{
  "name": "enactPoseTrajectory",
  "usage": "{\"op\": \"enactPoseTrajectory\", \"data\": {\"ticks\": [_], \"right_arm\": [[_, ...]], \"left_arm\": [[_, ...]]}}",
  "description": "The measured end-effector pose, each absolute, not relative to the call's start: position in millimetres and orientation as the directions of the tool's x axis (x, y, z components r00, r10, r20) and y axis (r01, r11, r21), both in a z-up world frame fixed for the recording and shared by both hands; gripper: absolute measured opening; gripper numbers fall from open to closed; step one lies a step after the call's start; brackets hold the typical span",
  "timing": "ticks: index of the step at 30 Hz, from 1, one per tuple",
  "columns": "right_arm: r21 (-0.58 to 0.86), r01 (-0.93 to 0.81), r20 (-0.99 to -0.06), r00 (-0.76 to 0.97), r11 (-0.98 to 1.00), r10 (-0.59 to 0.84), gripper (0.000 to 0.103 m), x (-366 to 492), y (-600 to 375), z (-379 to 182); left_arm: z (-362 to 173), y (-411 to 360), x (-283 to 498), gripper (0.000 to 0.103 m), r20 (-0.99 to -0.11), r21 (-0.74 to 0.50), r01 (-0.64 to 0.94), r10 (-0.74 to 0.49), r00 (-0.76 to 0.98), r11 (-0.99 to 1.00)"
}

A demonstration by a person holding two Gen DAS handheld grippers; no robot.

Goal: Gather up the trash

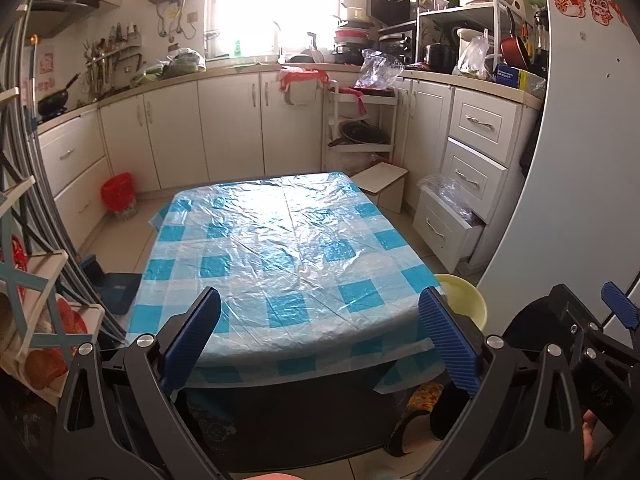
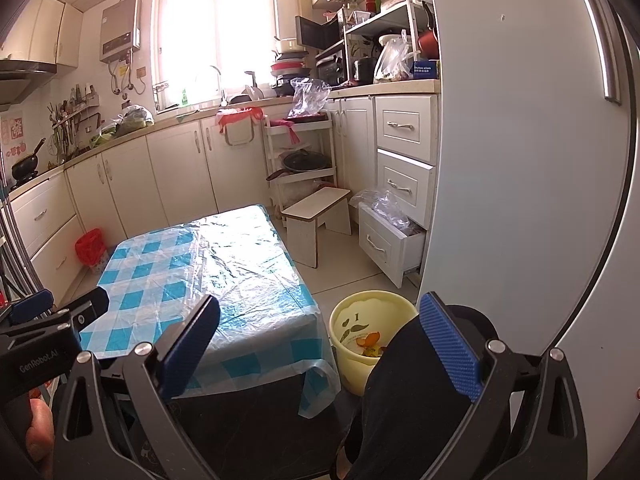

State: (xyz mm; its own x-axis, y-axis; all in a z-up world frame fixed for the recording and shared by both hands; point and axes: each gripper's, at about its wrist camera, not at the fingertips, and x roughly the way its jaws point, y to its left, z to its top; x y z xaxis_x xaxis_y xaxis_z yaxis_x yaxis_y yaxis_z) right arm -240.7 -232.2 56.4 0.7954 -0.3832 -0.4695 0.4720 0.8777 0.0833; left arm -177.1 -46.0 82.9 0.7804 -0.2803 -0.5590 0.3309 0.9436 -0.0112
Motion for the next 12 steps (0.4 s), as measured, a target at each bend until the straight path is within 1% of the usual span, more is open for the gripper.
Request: {"op": "enactPoseTrajectory", "data": {"ticks": [3, 7, 12], "right_arm": [[0.081, 0.467, -0.464, 0.799, 0.88, -0.382, 0.096, -239.8, -231.6, 56.5], [0.074, 0.463, -0.45, 0.806, 0.883, -0.385, 0.096, -241.1, -229.4, 57.5], [0.069, 0.459, -0.445, 0.809, 0.886, -0.384, 0.096, -241.4, -229.8, 57.2]], "left_arm": [[84.2, -47.3, -176.5, 0.095, -0.556, 0.005, 0.318, -0.262, 0.789, 0.948], [78.5, -49.3, -170.0, 0.095, -0.599, -0.012, 0.335, -0.275, 0.752, 0.942], [77.5, -51.0, -171.3, 0.095, -0.602, -0.002, 0.326, -0.261, 0.754, 0.945]]}}
